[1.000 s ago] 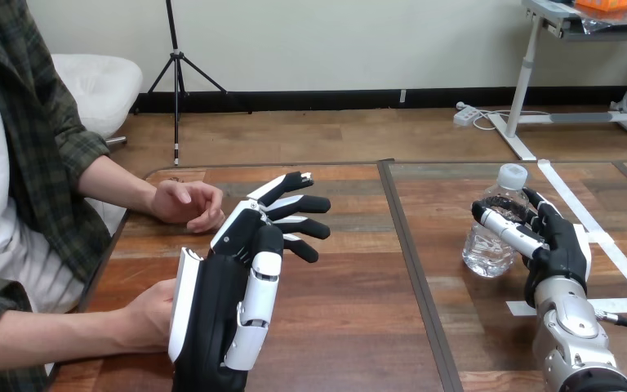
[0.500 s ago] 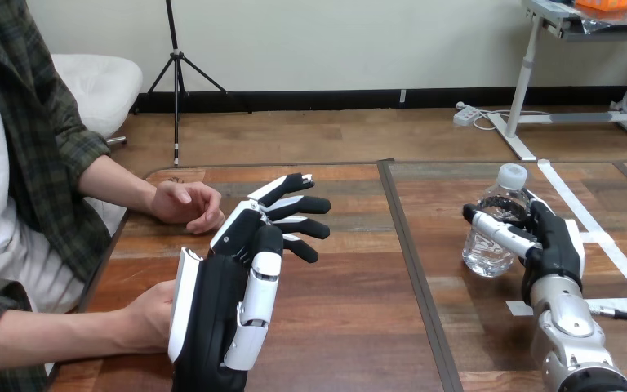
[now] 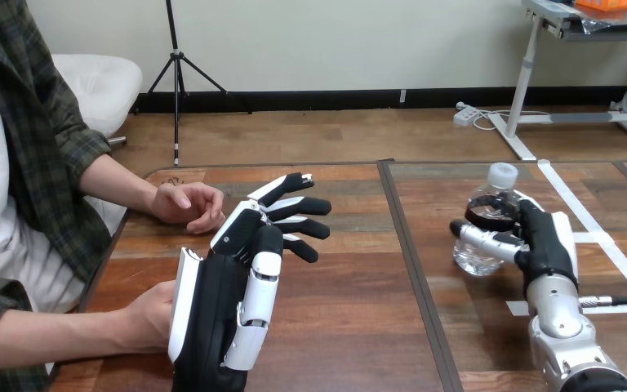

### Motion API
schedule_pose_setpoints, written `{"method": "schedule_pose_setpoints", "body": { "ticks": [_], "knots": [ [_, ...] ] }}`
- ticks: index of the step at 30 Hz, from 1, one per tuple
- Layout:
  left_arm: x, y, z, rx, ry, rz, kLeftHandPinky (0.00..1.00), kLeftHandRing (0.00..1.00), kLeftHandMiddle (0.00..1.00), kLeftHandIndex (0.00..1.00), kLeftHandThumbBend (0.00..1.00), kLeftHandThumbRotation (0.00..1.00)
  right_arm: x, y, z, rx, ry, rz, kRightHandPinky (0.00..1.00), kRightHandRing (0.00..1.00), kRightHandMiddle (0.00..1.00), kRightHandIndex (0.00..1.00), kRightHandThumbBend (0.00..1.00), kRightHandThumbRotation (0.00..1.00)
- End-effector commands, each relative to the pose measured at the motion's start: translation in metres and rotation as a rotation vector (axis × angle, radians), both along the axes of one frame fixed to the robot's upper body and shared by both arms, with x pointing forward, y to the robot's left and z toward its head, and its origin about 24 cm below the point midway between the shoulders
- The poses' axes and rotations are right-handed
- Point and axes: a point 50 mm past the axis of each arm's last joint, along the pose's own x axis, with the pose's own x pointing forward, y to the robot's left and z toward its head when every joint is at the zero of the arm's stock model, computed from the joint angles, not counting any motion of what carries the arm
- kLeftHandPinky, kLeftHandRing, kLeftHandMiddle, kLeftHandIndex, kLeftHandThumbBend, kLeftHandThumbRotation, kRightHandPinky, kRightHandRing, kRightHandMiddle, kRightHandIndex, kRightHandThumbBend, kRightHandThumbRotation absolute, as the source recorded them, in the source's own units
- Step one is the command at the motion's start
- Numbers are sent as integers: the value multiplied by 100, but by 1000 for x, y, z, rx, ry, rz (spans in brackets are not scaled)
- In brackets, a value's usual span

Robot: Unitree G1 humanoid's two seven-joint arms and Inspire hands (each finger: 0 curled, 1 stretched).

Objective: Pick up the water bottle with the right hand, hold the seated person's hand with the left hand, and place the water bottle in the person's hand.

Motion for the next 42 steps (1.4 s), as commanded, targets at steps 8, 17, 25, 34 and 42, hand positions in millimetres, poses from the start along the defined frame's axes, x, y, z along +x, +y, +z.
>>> {"method": "schedule_pose_setpoints", "body": {
  "ticks": [8, 17, 25, 34, 42],
  "knots": [
    [-8, -4, 0, -25, -2, 10, 46, 59, 67, 75, 18, 95, 15, 3, 21, -119, -60, 40, 76, 80, 83, 82, 78, 0],
    [-8, -4, 0, -24, 0, 19, 45, 59, 66, 75, 18, 96, 17, 5, 22, -173, -64, 20, 67, 73, 77, 76, 78, 0],
    [-8, -3, 0, -22, -6, 22, 45, 60, 67, 75, 17, 96, 19, 7, 24, -213, -67, -1, 60, 64, 69, 70, 77, 0],
    [-8, -4, -1, -25, -3, 26, 45, 59, 66, 75, 17, 96, 19, 8, 25, -254, -67, -9, 59, 58, 62, 64, 76, 0],
    [-9, -4, 0, -25, -5, 29, 45, 59, 66, 73, 17, 96, 21, 9, 26, -266, -61, -13, 58, 56, 58, 60, 76, 0]
  ]
}}
